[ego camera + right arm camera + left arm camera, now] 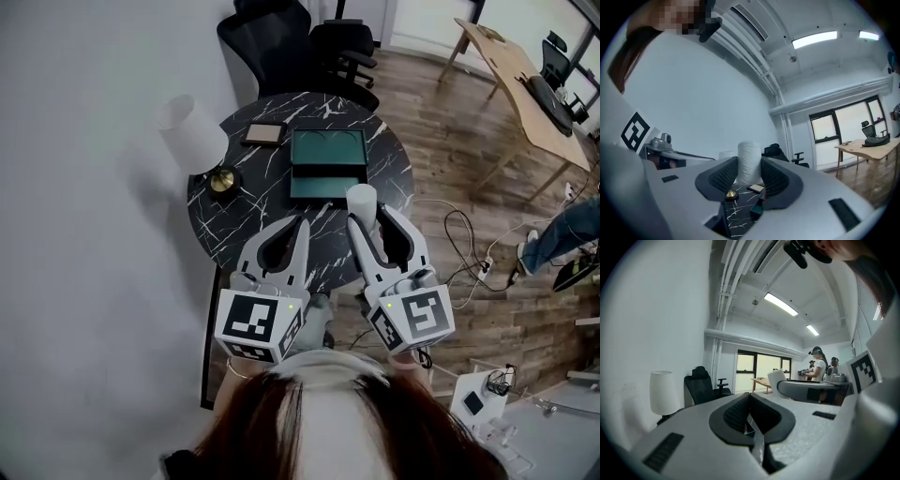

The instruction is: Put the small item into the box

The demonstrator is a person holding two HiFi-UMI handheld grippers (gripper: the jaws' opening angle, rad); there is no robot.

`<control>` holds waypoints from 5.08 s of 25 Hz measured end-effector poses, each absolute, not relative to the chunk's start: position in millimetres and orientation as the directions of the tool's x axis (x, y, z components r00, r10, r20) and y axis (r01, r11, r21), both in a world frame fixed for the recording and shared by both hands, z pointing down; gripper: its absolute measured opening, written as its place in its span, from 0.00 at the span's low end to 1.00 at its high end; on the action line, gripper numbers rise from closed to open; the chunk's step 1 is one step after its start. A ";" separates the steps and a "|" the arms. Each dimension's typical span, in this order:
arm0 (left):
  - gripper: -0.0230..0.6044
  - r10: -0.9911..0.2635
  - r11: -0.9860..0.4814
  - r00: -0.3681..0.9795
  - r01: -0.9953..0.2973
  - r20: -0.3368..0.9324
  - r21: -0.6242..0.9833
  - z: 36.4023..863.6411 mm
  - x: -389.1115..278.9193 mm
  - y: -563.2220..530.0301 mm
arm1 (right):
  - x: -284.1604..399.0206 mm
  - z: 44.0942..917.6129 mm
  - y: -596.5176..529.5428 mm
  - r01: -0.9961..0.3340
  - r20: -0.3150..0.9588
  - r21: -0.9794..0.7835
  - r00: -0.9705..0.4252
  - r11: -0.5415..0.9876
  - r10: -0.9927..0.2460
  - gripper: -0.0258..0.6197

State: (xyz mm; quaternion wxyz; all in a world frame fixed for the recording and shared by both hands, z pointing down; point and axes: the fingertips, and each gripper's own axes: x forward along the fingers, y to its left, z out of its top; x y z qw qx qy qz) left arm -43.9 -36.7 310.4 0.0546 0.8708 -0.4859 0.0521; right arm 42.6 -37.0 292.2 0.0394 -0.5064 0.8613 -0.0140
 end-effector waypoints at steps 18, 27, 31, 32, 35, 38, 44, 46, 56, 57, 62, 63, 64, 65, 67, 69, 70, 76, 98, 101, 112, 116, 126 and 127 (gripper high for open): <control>0.05 -0.842 -0.505 0.511 -0.859 0.173 0.082 318.7 -35.4 -125.4 | 42.7 305.7 -127.9 -0.854 0.020 -0.049 -0.520 0.519 -0.854 0.32; 0.05 -0.833 -0.515 0.523 -0.852 0.180 0.091 324.5 -35.7 -160.6 | 34.1 322.0 -163.2 -0.848 0.068 -0.002 -0.528 0.529 -0.846 0.32; 0.05 -0.825 -0.525 0.533 -0.846 0.187 0.098 328.3 -36.0 -174.4 | 29.7 334.3 -176.6 -0.842 0.109 0.034 -0.532 0.538 -0.839 0.32; 0.05 -0.824 -0.525 0.534 -0.845 0.188 0.100 329.3 -36.3 -177.7 | 28.9 337.5 -179.7 -0.840 0.118 0.041 -0.534 0.541 -0.837 0.32; 0.05 -0.822 -0.526 0.537 -0.843 0.190 0.107 332.2 -37.3 -188.1 | 25.5 348.3 -189.4 -0.830 0.151 0.070 -0.540 0.554 -0.828 0.32; 0.05 -0.820 -0.526 0.539 -0.842 0.193 0.114 335.1 -39.0 -199.0 | 20.6 359.9 -199.2 -0.814 0.187 0.107 -0.548 0.571 -0.815 0.32; 0.05 -0.815 -0.528 0.543 -0.840 0.204 0.125 341.8 -39.0 -216.5 | 15.8 385.8 -216.0 -0.780 0.259 0.158 -0.559 0.605 -0.788 0.32; 0.05 -0.813 -0.529 0.545 -0.839 0.206 0.127 344.4 -38.9 -220.9 | 13.6 395.6 -220.5 -0.768 0.282 0.170 -0.563 0.618 -0.777 0.32; 0.05 -0.802 -0.536 0.550 -0.835 0.234 0.125 356.8 -37.2 -240.5 | 4.4 446.8 -242.2 -0.696 0.397 0.226 -0.573 0.681 -0.717 0.32; 0.05 -0.801 -0.536 0.550 -0.835 0.237 0.126 357.8 -37.4 -242.3 | 4.0 452.4 -244.5 -0.690 0.409 0.229 -0.572 0.687 -0.711 0.32; 0.05 -0.801 -0.530 0.545 -0.838 0.247 0.131 366.7 -40.2 -251.1 | 7.7 489.5 -254.5 -0.650 0.500 0.254 -0.546 0.716 -0.673 0.32; 0.05 -0.801 -0.528 0.544 -0.839 0.250 0.132 368.5 -41.2 -252.5 | 7.3 496.3 -255.9 -0.642 0.514 0.254 -0.544 0.723 -0.663 0.32; 0.05 -0.801 -0.527 0.542 -0.840 0.253 0.133 370.1 -42.3 -254.0 | 6.7 502.8 -257.4 -0.634 0.527 0.254 -0.543 0.730 -0.654 0.32; 0.05 -0.801 -0.524 0.541 -0.841 0.256 0.134 371.6 -43.5 -255.9 | 6.0 509.1 -259.3 -0.626 0.538 0.255 -0.541 0.737 -0.646 0.32; 0.05 -0.802 -0.521 0.537 -0.843 0.262 0.134 374.7 -45.2 -260.4 | 5.3 521.5 -264.3 -0.606 0.555 0.271 -0.536 0.748 -0.636 0.32; 0.05 -0.802 -0.519 0.534 -0.845 0.268 0.132 378.7 -46.2 -264.8 | 5.9 535.8 -269.0 -0.583 0.577 0.289 -0.527 0.760 -0.624 0.32; 0.05 -0.801 -0.518 0.533 -0.845 0.271 0.130 380.6 -46.7 -266.7 | 6.4 543.3 -270.8 -0.572 0.590 0.294 -0.522 0.766 -0.616 0.32; 0.05 -0.810 -0.505 0.518 -0.855 0.274 0.122 384.5 -53.7 -277.0 | 7.4 583.5 -280.9 -0.486 0.661 0.339 -0.486 0.805 -0.572 0.32; 0.05 -0.831 -0.457 0.475 -0.880 0.289 0.132 396.2 -71.8 -286.1 | 4.3 683.3 -284.8 -0.351 0.842 0.227 -0.399 0.908 -0.364 0.32; 0.05 -0.831 -0.453 0.469 -0.883 0.298 0.125 399.1 -72.1 -286.1 | 7.0 691.2 -285.3 -0.355 0.856 0.209 -0.384 0.911 -0.346 0.32; 0.05 -0.827 -0.446 0.463 -0.886 0.319 0.129 407.0 -72.6 -283.9 | 8.4 694.7 -287.7 -0.399 0.862 0.173 -0.382 0.900 -0.335 0.33; 0.05 -0.824 -0.451 0.468 -0.883 0.320 0.129 406.7 -71.4 -282.3 | 6.9 692.1 -287.1 -0.419 0.860 0.158 -0.386 0.894 -0.333 0.36; 0.05 -0.823 -0.460 0.474 -0.880 0.313 0.123 401.1 -68.6 -276.5 | 4.2 670.8 -285.3 -0.461 0.829 0.177 -0.406 0.869 -0.384 0.37; 0.05 -0.823 -0.461 0.475 -0.879 0.312 0.122 400.2 -68.2 -275.4 | 4.5 668.6 -284.7 -0.467 0.826 0.178 -0.407 0.866 -0.389 0.37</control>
